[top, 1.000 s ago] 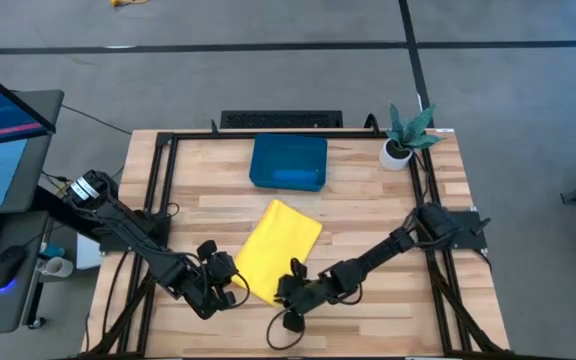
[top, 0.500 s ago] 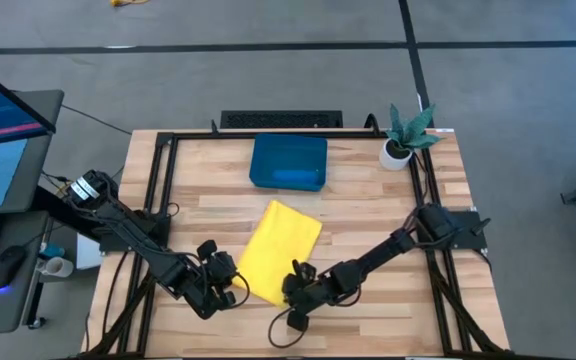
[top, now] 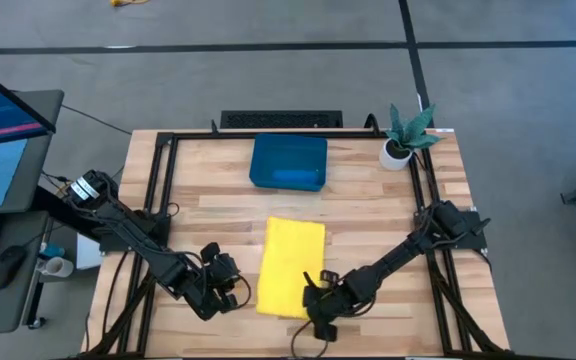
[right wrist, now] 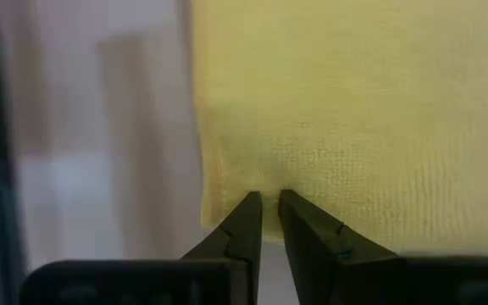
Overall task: Roll microfiber towels into tight, uniform cylinder then place into a basket
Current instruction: Roll the yellow microfiber cloth
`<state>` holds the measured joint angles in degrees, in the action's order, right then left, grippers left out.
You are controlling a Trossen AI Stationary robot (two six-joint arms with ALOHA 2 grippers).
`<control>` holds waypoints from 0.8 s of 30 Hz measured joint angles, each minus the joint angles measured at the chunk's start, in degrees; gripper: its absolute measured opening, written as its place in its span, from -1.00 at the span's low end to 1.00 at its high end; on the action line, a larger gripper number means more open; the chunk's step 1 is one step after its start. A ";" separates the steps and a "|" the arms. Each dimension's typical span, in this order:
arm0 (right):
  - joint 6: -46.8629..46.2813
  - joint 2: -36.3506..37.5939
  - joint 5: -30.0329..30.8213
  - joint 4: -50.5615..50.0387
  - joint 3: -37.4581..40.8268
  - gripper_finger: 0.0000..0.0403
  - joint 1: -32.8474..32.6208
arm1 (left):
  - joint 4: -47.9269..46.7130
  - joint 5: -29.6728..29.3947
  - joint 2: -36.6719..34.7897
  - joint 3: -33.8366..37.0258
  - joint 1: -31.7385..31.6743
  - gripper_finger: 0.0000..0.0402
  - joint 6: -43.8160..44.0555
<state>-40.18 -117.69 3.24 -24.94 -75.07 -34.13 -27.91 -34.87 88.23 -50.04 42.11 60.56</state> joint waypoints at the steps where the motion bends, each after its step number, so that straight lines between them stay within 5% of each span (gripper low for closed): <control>1: -0.48 0.48 1.05 -1.72 0.08 -0.63 -0.16 | 1.55 0.01 0.00 0.00 0.00 -0.61 -1.45; 6: -3.29 1.47 8.15 -5.58 0.31 -0.63 -0.05 | 10.35 0.00 0.00 0.00 0.02 -0.61 -11.74; 13: -1.94 1.60 8.46 -5.23 0.31 -0.63 -0.65 | 18.96 0.00 0.00 0.00 0.02 -0.61 -23.73; 24: -1.77 1.84 8.63 -5.25 -1.67 -0.63 -2.97 | 22.91 1.44 0.00 0.00 -0.16 -0.58 -30.82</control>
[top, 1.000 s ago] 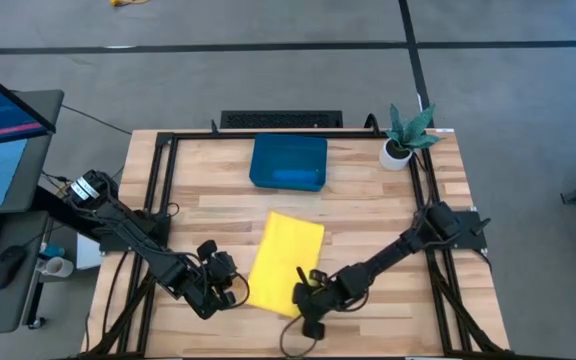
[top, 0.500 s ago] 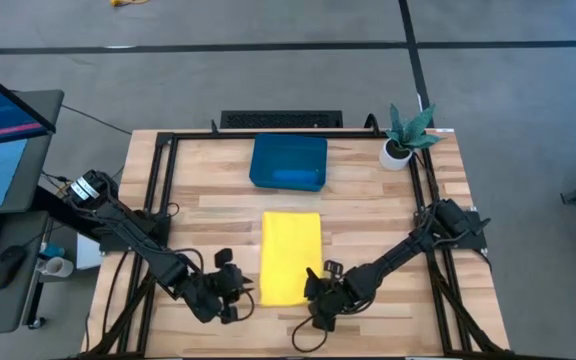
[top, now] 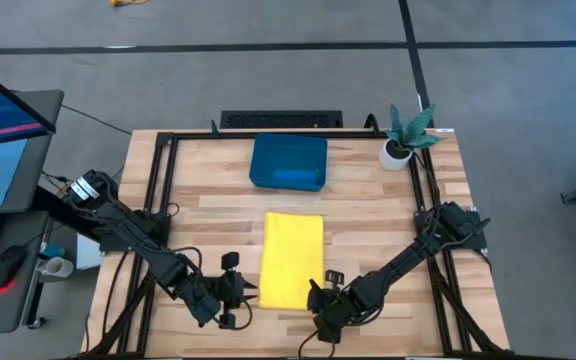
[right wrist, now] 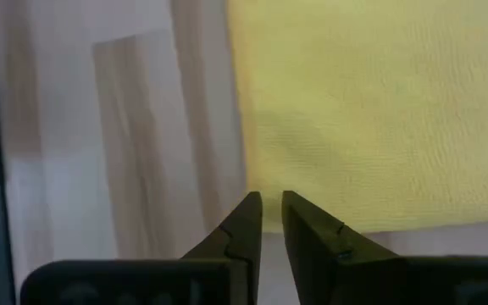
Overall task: Roll microfiber towels into tight, uniform cylinder then place into a basket
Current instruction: Roll the yellow microfiber cloth
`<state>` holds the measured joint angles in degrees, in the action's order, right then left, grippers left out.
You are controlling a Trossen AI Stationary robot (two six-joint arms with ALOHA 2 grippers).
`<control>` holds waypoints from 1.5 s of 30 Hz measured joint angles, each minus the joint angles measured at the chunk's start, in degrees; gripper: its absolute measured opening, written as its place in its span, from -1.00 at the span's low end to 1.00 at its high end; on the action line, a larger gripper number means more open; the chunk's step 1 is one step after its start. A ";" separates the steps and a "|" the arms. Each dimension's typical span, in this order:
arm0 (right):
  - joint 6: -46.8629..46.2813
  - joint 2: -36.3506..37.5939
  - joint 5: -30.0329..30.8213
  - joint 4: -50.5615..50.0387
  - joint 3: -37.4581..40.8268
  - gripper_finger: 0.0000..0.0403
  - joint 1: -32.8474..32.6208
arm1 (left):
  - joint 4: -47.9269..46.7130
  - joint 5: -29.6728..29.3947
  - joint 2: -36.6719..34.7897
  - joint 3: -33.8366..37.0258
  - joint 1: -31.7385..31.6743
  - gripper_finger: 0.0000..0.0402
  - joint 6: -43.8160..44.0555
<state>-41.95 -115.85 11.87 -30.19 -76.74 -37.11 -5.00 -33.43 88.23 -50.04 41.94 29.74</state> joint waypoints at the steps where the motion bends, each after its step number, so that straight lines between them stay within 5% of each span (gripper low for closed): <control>1: 0.01 0.00 0.03 -0.31 -0.40 -0.63 -0.12 | 0.00 -0.02 0.00 0.00 -0.06 -0.56 -0.02; 14: 8.46 0.04 6.21 -10.65 -9.16 -0.63 0.14 | -0.02 -0.39 0.00 0.00 -3.48 -0.02 0.94; 24: 8.65 0.09 10.87 -23.20 -10.37 -0.63 -2.99 | 11.00 0.82 0.41 0.00 -3.55 0.01 -8.36; 34: 1.05 0.09 19.12 -30.79 -10.13 -0.63 -9.69 | 17.70 6.06 11.42 -5.22 -2.55 0.01 -16.65; 38: -1.06 0.26 19.99 -34.59 -10.11 -0.63 -11.13 | 14.39 6.32 15.19 -10.47 -2.20 0.01 -16.68; 45: -3.53 2.74 22.18 -40.70 -10.09 -0.63 -13.23 | -5.82 5.98 20.00 -22.24 -0.73 0.01 -14.49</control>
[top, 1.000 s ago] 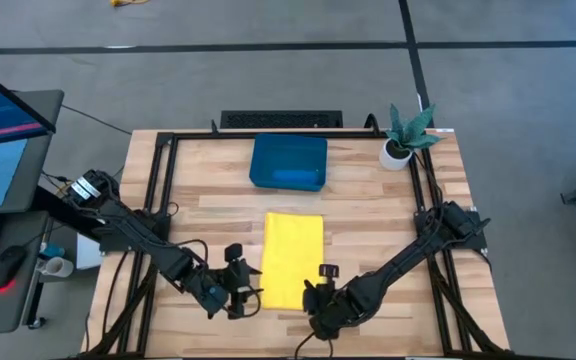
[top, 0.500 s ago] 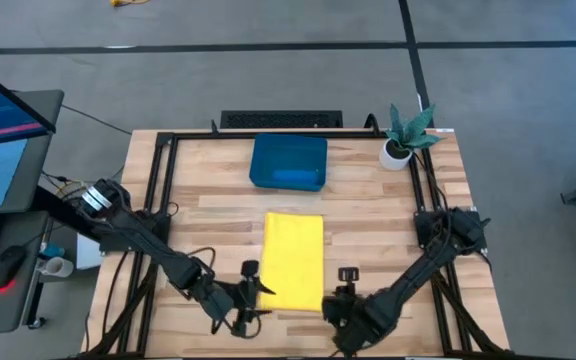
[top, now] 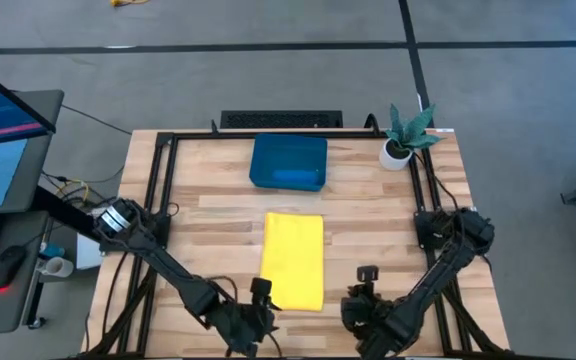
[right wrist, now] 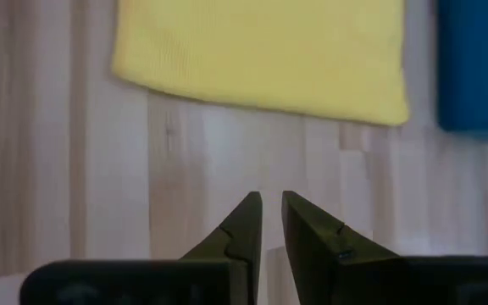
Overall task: Roll microfiber towels into tight, uniform cylinder then place into a basket
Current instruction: Roll the yellow microfiber cloth
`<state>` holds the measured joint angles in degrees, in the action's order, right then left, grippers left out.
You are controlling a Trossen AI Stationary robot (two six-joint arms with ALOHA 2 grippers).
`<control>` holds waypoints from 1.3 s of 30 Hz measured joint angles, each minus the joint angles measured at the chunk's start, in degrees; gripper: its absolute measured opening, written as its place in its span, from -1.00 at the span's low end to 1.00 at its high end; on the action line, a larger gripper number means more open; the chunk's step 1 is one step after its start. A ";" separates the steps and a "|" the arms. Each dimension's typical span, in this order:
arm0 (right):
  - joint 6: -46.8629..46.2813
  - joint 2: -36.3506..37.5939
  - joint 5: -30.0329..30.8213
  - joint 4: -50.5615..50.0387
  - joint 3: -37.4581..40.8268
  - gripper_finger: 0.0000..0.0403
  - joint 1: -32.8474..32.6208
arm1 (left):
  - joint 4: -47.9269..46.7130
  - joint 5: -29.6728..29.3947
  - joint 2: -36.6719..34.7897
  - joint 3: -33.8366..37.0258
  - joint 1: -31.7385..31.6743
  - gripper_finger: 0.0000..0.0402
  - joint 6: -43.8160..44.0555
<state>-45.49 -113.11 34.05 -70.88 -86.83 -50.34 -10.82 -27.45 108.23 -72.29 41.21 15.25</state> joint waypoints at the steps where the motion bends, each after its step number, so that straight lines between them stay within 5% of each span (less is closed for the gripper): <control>1: 0.07 0.77 1.03 -0.40 0.02 -0.63 -0.42 | -2.82 -0.53 0.45 -1.33 0.40 0.01 1.12; 7: -2.99 6.90 10.92 3.11 5.44 -0.63 -4.45 | -7.41 -3.72 1.75 -4.76 3.01 0.01 3.44; 15: -10.96 12.60 12.65 20.18 17.45 -0.63 -8.25 | -8.88 -10.15 1.68 -4.42 5.73 0.01 4.59; 32: 13.26 8.28 11.98 50.29 19.02 -0.63 -4.19 | -10.43 -13.50 2.40 -4.44 4.97 0.00 8.35; 39: 17.48 7.80 3.12 54.23 19.02 -0.55 0.28 | -10.42 -12.33 8.98 -4.46 4.15 0.00 7.80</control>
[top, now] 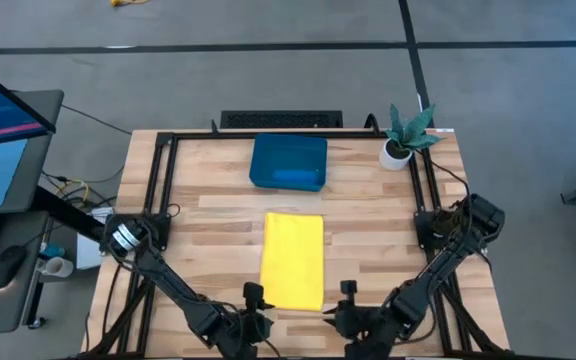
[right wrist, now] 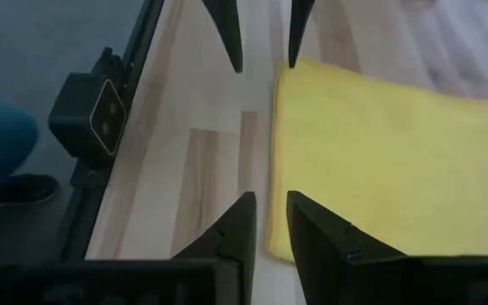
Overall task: Roll microfiber towels into tight, uniform cylinder then place into a basket
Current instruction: Roll the yellow microfiber cloth
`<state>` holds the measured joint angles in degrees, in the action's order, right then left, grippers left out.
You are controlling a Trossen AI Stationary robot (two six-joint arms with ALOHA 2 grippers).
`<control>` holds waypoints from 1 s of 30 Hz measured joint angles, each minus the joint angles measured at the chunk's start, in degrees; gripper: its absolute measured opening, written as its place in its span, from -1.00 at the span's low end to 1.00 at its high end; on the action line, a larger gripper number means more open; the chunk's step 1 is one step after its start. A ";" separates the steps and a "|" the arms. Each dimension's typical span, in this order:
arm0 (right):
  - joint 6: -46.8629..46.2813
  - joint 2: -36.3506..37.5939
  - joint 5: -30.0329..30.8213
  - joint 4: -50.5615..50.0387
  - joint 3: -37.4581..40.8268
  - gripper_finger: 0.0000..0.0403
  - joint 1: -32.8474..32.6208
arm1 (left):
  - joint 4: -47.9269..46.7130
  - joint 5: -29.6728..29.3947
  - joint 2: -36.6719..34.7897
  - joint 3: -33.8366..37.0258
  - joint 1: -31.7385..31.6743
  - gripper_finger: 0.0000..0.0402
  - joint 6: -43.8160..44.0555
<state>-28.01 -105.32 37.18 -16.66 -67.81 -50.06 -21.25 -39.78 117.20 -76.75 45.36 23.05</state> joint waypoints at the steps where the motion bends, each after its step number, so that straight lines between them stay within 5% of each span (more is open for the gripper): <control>1: 0.02 0.00 -1.14 0.09 0.00 -0.52 0.60 | -0.24 -0.03 0.59 0.00 0.00 0.00 -0.16; 9: 7.83 -2.51 -5.64 4.13 -0.01 -0.26 4.35 | -6.77 -0.46 1.12 0.04 -0.13 0.00 0.14; 14: 8.61 -7.00 -7.40 6.47 0.00 -0.16 5.86 | -6.89 4.99 1.30 0.04 -0.95 0.00 -0.20; 30: 4.75 -10.53 -10.90 3.58 0.23 -0.12 6.71 | -11.89 6.02 2.69 -0.22 -4.22 -0.09 1.65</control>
<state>-23.26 -115.85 26.28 -13.07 -67.58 -43.35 -33.14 -33.76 119.90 -76.97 41.14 24.70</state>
